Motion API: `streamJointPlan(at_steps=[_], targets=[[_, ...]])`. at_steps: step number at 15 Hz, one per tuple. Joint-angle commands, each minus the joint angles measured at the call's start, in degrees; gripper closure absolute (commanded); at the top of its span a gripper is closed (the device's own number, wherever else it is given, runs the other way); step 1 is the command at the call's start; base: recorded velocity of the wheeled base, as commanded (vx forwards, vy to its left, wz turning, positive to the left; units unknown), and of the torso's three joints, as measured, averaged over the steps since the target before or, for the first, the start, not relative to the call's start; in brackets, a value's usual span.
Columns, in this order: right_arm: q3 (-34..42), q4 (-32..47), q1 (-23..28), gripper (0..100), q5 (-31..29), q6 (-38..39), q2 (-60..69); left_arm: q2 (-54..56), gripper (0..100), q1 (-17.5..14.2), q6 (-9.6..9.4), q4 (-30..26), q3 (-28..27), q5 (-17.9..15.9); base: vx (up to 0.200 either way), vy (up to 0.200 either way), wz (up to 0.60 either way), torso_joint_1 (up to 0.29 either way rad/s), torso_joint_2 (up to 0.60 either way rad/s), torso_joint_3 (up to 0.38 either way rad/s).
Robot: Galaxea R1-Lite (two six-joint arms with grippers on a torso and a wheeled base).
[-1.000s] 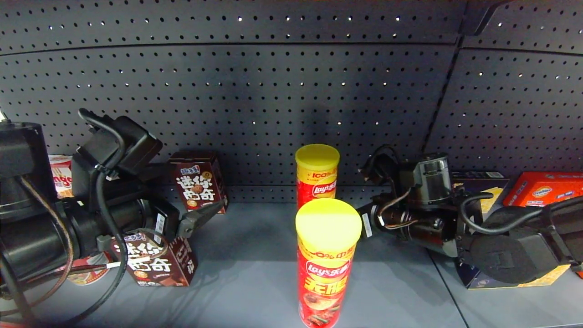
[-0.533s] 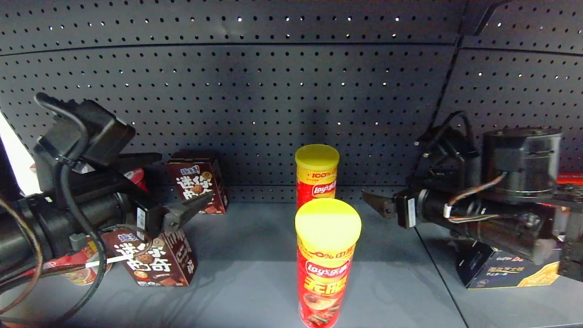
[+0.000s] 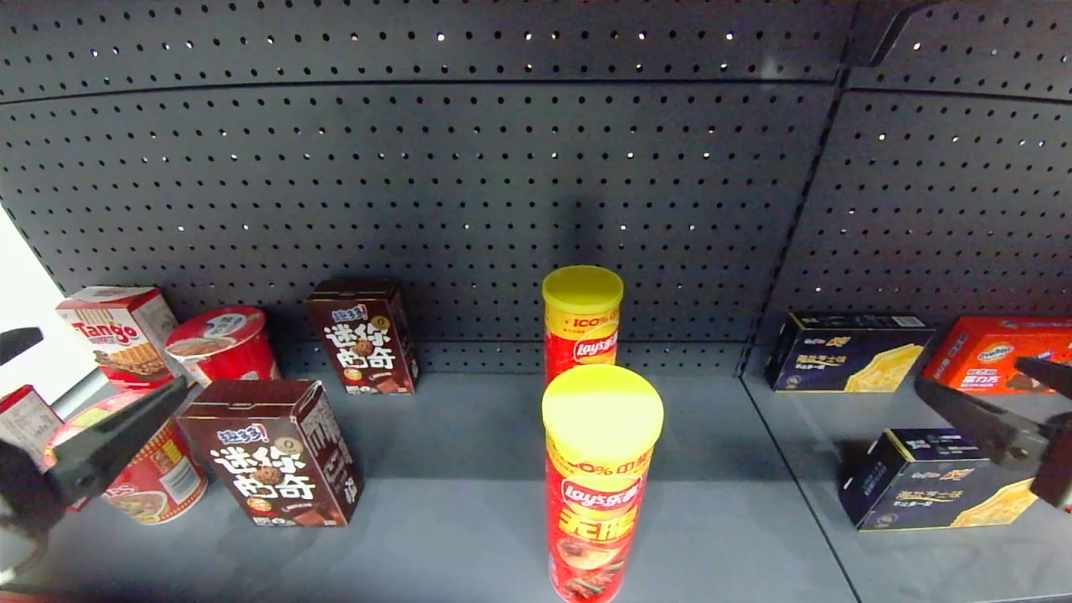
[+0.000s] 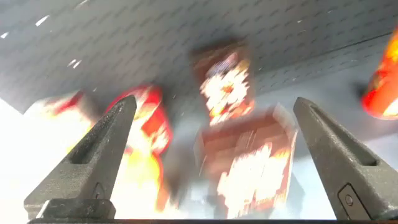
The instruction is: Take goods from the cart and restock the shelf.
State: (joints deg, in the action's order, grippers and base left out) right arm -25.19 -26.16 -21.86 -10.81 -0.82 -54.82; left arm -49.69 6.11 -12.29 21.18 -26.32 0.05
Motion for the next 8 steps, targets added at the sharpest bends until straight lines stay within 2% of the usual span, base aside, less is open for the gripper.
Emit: streamJointPlan(at_steps=[1,2,5,7,8], targets=[[7.17,2.25,4.02,0,-1.23,-0.15,15.09,22.71,0,-4.53,1.21,-5.71,13.14,1.88,0.0,0.0,0.0,0.0,0.0,0.0],[8.57,4.98,4.19,0,-3.34,-0.15,18.79,28.24,0,-4.61,1.21,-10.19,14.63,2.24,0.0,0.0,0.0,0.0,0.0,0.0],[13.41,14.03,4.89,0,-9.75,-0.5,31.18,41.25,0,-5.14,1.21,-25.39,14.37,5.75,0.0,0.0,0.0,0.0,0.0,0.0],[14.11,23.17,9.55,0,-12.04,-0.77,39.35,47.76,0,-6.2,1.21,-32.25,14.81,6.46,0.0,0.0,0.0,0.0,0.0,0.0],[14.02,27.48,12.45,0,-11.95,-0.77,42.78,49.25,0,-6.28,1.65,-33.74,15.07,7.69,0.0,0.0,0.0,0.0,0.0,0.0]])
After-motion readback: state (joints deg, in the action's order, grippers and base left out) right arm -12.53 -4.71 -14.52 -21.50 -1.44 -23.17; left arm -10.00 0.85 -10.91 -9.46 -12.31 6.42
